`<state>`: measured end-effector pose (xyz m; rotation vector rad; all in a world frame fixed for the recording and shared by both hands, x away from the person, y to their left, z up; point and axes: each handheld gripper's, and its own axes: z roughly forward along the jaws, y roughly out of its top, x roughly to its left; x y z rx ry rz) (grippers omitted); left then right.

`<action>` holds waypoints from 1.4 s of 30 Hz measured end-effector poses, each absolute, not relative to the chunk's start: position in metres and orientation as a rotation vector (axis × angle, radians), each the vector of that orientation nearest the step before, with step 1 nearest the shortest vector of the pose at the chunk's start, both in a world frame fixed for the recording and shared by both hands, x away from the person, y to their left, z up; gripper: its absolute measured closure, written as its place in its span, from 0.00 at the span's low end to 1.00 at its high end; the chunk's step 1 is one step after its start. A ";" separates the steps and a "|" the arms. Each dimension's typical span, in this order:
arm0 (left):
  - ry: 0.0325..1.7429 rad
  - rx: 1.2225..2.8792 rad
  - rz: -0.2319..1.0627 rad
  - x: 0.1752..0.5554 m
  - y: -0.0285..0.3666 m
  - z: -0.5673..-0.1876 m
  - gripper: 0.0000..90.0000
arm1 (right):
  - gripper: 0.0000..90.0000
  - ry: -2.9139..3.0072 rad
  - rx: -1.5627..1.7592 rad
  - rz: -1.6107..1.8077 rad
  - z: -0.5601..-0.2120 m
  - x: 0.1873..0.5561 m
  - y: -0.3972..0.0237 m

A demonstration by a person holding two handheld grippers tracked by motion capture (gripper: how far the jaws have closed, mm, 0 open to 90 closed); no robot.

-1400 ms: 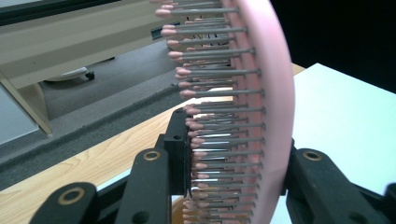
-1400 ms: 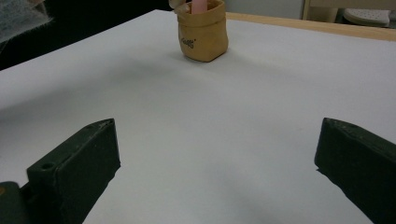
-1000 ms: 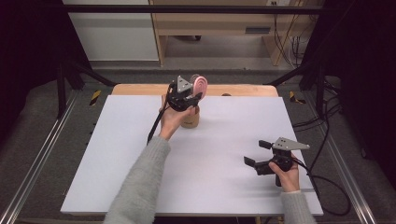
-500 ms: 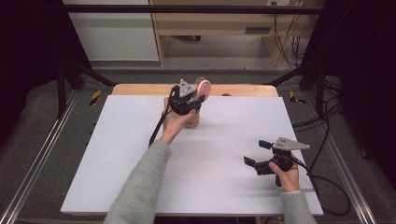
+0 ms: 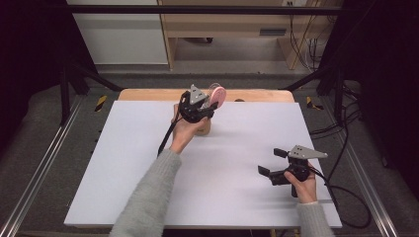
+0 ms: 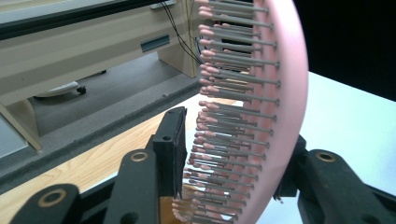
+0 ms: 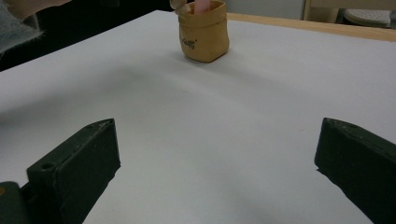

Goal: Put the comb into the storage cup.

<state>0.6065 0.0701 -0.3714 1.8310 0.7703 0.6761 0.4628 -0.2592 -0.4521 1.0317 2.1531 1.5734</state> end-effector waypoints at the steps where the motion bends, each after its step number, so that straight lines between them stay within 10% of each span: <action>1: 0.770 1.831 0.678 0.606 0.070 -0.372 0.59 | 0.00 2.152 1.030 1.574 -0.452 0.463 -0.259; 42: 0.802 1.927 0.551 0.585 0.065 -0.383 0.00 | 0.01 2.156 1.025 1.569 -0.452 0.463 -0.258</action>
